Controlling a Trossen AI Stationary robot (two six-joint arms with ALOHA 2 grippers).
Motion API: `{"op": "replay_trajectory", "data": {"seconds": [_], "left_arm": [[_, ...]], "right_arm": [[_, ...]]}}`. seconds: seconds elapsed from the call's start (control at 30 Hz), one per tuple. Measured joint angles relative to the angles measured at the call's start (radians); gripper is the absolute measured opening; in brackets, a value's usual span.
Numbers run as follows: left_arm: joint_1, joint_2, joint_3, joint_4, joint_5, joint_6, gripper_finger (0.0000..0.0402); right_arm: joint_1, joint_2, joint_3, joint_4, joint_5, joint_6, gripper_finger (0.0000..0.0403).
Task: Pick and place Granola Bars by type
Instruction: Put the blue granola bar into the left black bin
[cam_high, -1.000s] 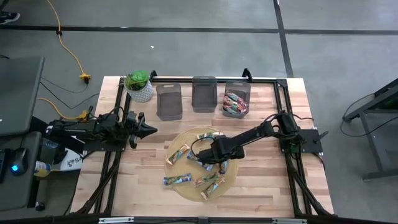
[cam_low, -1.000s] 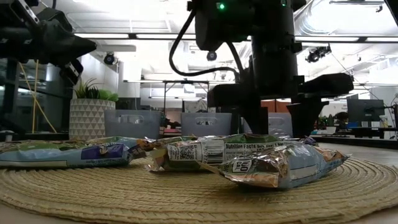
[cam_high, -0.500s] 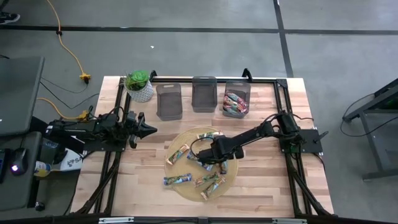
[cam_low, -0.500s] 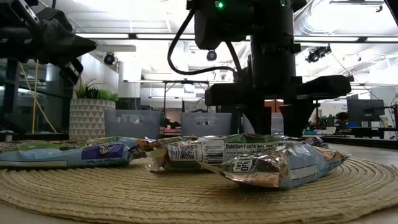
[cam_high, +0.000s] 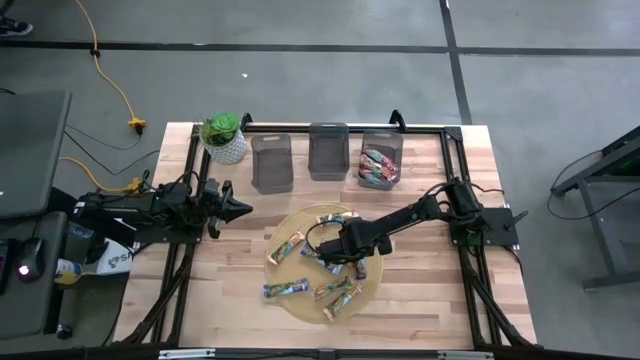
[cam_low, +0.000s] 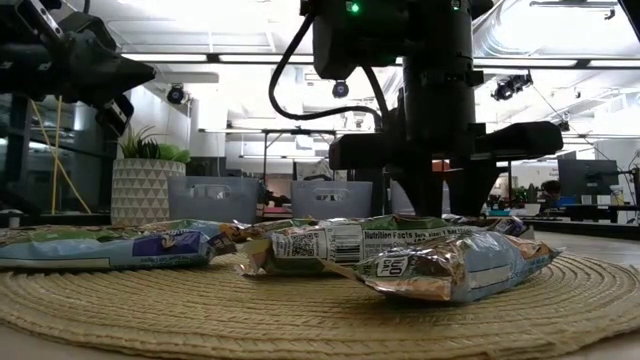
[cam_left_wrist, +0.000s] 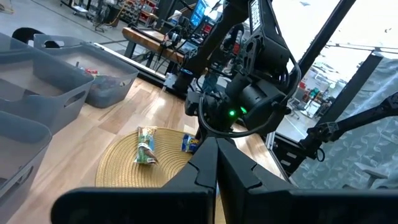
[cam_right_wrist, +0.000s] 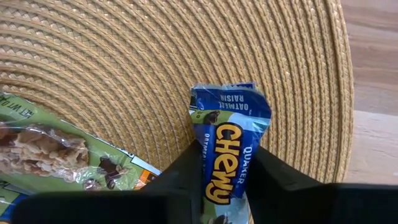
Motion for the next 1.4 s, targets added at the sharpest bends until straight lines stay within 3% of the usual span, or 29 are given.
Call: {"op": "replay_trajectory", "data": {"seconds": [0.37, 0.83, 1.13, 1.4], "left_arm": [[0.0, 0.0, 0.0, 0.0, 0.0, 0.0, 0.0001], [0.0, 0.0, 0.0, 0.0, 0.0, 0.0, 0.0001], [0.0, 0.0, 0.0, 0.0, 0.0, 0.0, 0.0001], [0.0, 0.0, 0.0, 0.0, 0.0, 0.0, 0.0001]], "right_arm": [[-0.001, -0.031, -0.003, -0.015, 0.023, -0.001, 0.007], [-0.026, -0.165, -0.002, 0.005, 0.138, -0.074, 0.007], [-0.087, -0.288, -0.001, 0.213, 0.229, -0.361, 0.007], [-0.206, -0.352, -0.001, 0.559, 0.201, -0.771, 0.007]]}}
